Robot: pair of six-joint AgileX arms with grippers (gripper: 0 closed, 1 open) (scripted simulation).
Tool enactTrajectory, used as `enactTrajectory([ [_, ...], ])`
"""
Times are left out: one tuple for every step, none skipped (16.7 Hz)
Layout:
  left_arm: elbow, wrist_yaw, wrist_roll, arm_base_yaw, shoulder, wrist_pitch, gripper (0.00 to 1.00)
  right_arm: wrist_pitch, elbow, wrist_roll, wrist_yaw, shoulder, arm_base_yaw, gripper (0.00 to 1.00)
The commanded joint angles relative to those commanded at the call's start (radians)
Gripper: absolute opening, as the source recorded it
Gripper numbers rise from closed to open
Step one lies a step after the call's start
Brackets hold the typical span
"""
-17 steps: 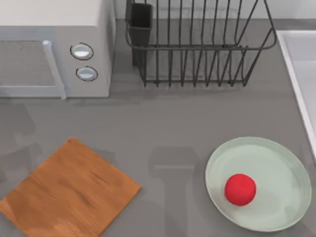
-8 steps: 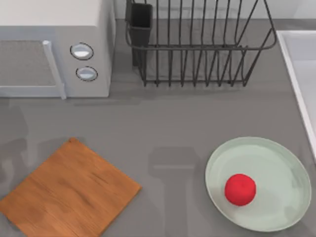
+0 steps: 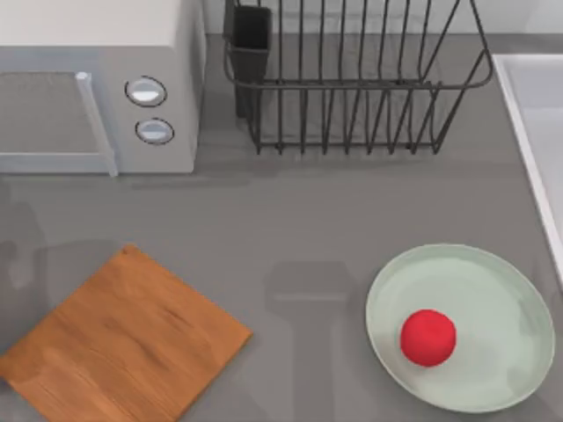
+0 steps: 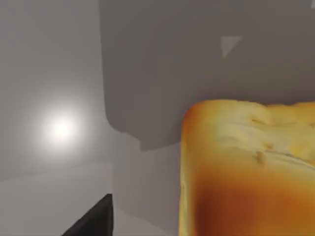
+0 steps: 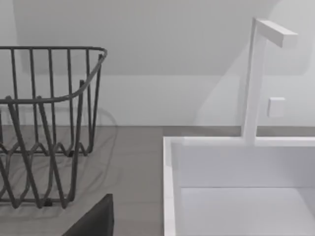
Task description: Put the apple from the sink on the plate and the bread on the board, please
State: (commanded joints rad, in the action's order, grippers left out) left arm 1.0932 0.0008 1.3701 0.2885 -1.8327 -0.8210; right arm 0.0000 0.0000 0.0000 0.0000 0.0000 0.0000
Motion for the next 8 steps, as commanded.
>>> enactTrajectory([
  [-0.020,0.000,0.001,0.001,-0.016,0.034,1.00,0.000,0.000,0.000,0.000,0.000,0.000,1.00],
  [-0.036,0.000,0.002,0.001,-0.027,0.057,1.00,0.000,0.000,0.000,0.000,0.000,0.000,1.00],
  [-0.044,0.000,0.002,0.002,-0.035,0.069,1.00,0.000,0.000,0.000,0.000,0.000,0.000,1.00],
  [-0.046,0.000,0.003,0.002,-0.036,0.071,1.00,0.000,0.000,0.000,0.000,0.000,0.000,1.00],
  [-0.046,0.000,0.003,0.002,-0.036,0.071,1.00,0.000,0.000,0.000,0.000,0.000,0.000,1.00],
  [-0.046,0.000,0.003,0.002,-0.036,0.071,1.00,0.000,0.000,0.000,0.000,0.000,0.000,1.00],
  [-0.046,0.000,0.003,0.002,-0.036,0.071,1.00,0.000,0.000,0.000,0.000,0.000,0.000,1.00],
  [-0.046,0.000,0.003,0.002,-0.036,0.071,0.92,0.000,0.000,0.000,0.000,0.000,0.000,1.00],
])
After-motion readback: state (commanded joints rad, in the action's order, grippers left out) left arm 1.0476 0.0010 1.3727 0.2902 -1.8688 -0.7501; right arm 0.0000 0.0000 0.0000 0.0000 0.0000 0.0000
